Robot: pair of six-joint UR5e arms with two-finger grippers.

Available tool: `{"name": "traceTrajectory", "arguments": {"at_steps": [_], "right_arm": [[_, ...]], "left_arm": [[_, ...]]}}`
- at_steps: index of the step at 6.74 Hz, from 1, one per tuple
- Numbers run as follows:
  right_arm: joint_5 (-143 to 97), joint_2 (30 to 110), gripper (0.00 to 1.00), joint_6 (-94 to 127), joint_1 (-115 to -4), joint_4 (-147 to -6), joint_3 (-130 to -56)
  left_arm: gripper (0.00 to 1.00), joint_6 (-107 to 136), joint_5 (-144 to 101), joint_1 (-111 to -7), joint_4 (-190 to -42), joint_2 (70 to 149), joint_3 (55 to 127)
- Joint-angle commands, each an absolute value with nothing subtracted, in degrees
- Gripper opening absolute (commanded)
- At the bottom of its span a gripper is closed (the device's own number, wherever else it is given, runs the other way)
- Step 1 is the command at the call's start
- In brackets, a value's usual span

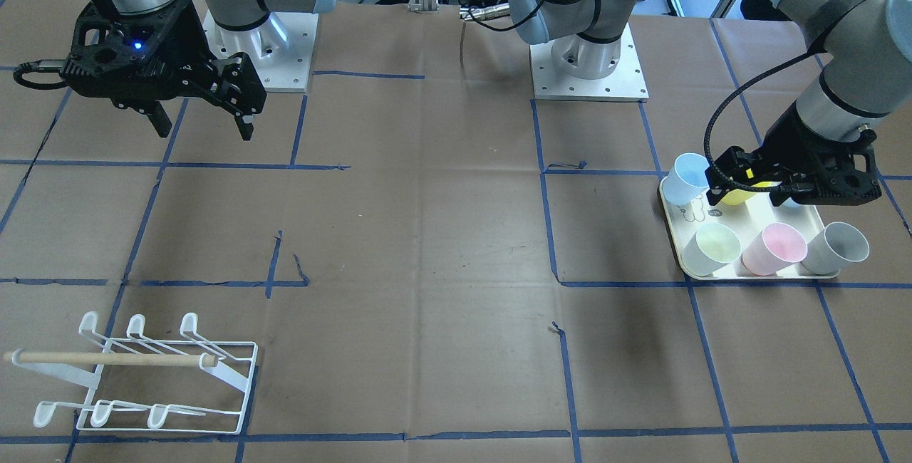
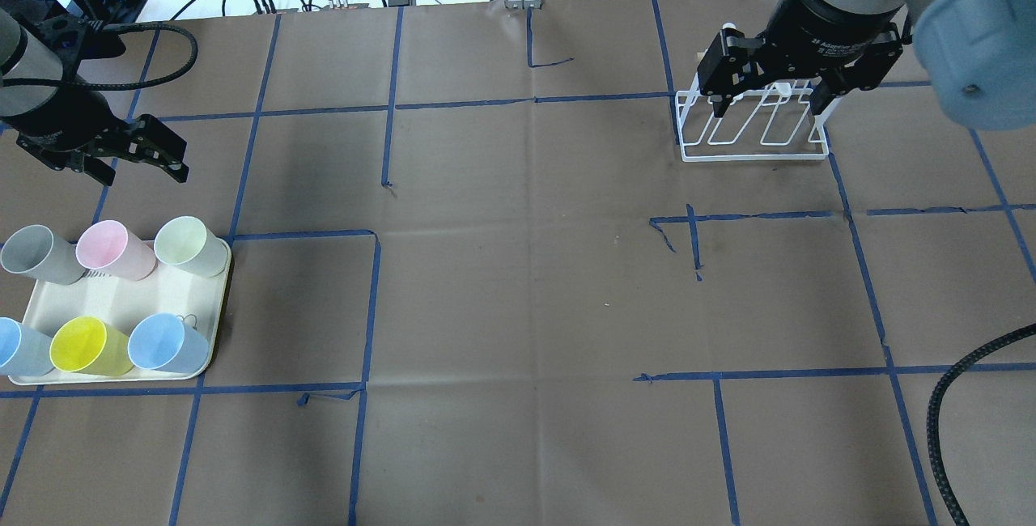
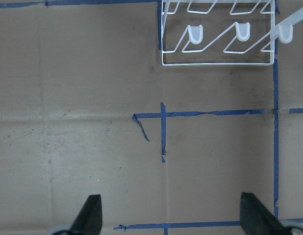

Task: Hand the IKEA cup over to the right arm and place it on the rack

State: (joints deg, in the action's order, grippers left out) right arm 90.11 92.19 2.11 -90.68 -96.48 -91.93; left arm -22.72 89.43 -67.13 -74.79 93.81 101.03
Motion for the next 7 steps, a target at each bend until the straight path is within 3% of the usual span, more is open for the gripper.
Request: {"name": "traceTrajectory", "arguments": {"at_steps": [1,3,7], "right_arm": [[90.09,92.20,1.00,2.11,-90.70,-96.50,-91.93],[90.09,92.11,1.00,2.11,-90.70,-96.50,-91.93],[90.00,92.11,1.00,2.20,-90.79,-97.38,-92.37]], "left_arm": [[1.00,-22.41,89.30,-67.24,-70.17,95.10,105.44],[1.00,-23.29,89.74,-66.89,-59.90,94.66,113.08],[1.00,-26.17,89.82,-66.53,-55.05,99.30,114.52]]}}
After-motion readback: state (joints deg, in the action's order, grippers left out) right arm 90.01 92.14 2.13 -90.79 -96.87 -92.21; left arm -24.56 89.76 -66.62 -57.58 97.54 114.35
